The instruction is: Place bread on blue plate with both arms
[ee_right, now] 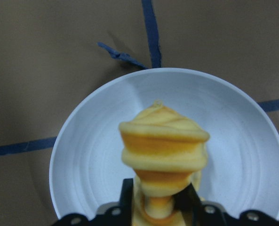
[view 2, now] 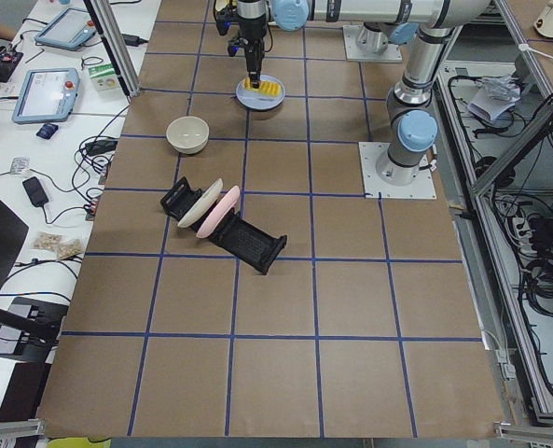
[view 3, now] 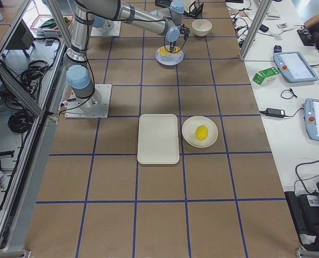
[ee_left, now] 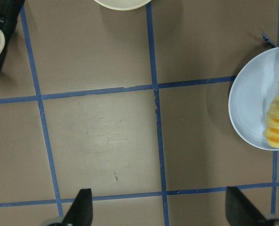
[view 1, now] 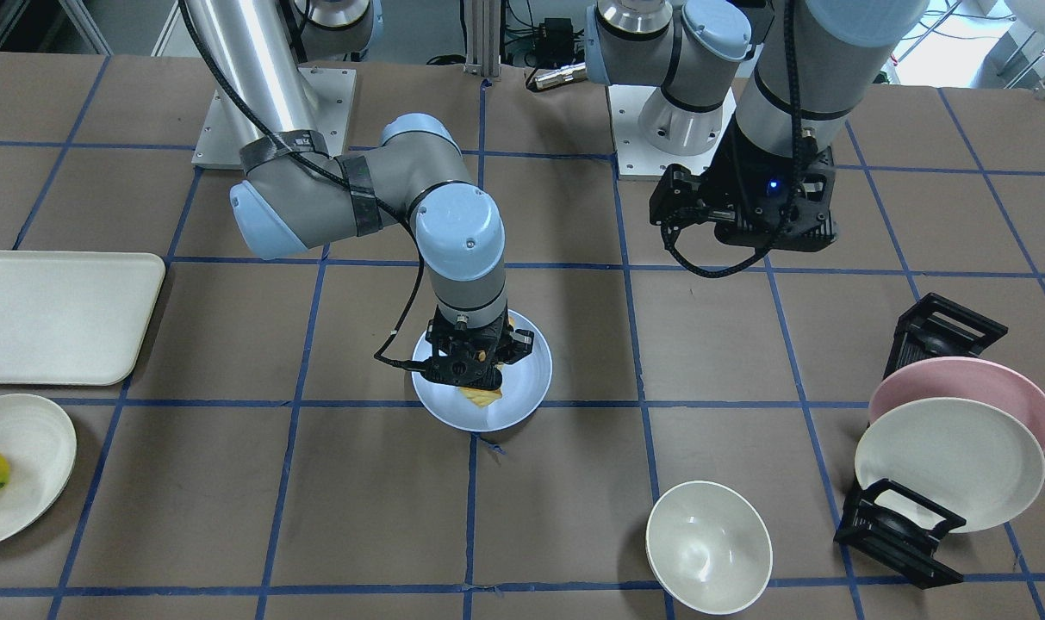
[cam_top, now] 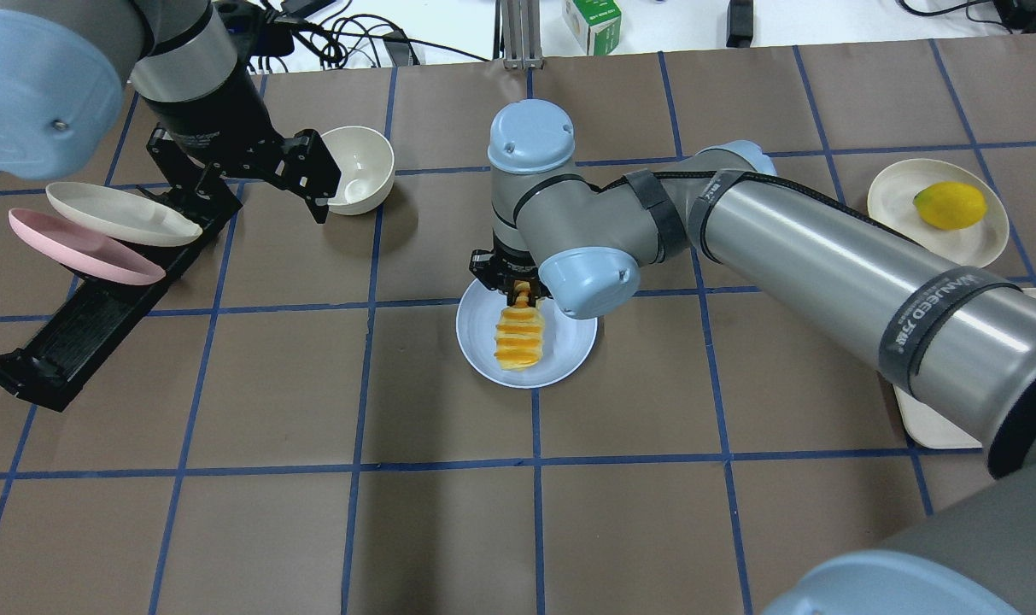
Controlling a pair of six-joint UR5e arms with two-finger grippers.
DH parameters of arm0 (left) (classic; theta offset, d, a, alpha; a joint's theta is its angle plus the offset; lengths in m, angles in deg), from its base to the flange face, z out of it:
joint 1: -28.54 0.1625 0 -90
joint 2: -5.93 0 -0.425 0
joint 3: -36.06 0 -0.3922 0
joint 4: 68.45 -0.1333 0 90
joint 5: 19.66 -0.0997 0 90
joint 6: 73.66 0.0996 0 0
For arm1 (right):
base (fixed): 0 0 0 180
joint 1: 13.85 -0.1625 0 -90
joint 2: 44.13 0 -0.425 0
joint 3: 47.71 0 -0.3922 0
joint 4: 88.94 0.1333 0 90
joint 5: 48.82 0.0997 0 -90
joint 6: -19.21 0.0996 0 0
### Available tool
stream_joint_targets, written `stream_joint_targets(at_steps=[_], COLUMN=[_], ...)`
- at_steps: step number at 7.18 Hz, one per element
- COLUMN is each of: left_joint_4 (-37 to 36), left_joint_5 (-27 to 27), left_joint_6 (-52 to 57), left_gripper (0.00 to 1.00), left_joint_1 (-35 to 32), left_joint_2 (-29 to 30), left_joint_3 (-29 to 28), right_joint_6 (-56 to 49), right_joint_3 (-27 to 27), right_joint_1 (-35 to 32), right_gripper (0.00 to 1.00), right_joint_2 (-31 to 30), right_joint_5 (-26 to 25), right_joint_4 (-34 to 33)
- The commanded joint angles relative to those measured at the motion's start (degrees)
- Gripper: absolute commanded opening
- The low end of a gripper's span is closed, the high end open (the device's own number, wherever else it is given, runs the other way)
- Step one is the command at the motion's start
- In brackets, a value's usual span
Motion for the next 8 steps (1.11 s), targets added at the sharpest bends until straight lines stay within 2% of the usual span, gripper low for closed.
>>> stream_joint_targets(at_steps=[1, 3, 5, 7, 8], left_joint_4=[-0.97, -0.62, -0.44, -0.44, -0.44], left_joint_5=[-0.44, -0.62, -0.7, -0.44, -0.35], left_joint_6=[-0.02, 0.07, 0.33, -0.1, -0.1], left_gripper=[1.0, 1.0, 1.0, 1.0, 1.0], left_joint_1=[-0.19, 0.86, 1.57, 1.49, 1.49], left_joint_2=[-1.74, -2.45, -2.63, -3.86, -3.86], left_joint_3=[-0.4, -0.22, 0.91, -0.22, 0.3], right_joint_6=[-0.41, -0.51, -3.73, -6.99, -11.45], right_joint_3=[0.01, -0.51, 0.01, -0.43, -0.61], right_joint_1=[0.11, 0.28, 2.9, 9.04, 13.42], right_gripper=[1.0, 1.0, 1.0, 1.0, 1.0], right_joint_2=[-0.16, -0.51, -7.07, -14.45, -17.97], right_joint_5=[-0.25, -0.25, -0.42, -1.39, -1.04], right_joint_4=[-0.16, 0.1, 2.02, 13.85, 16.34])
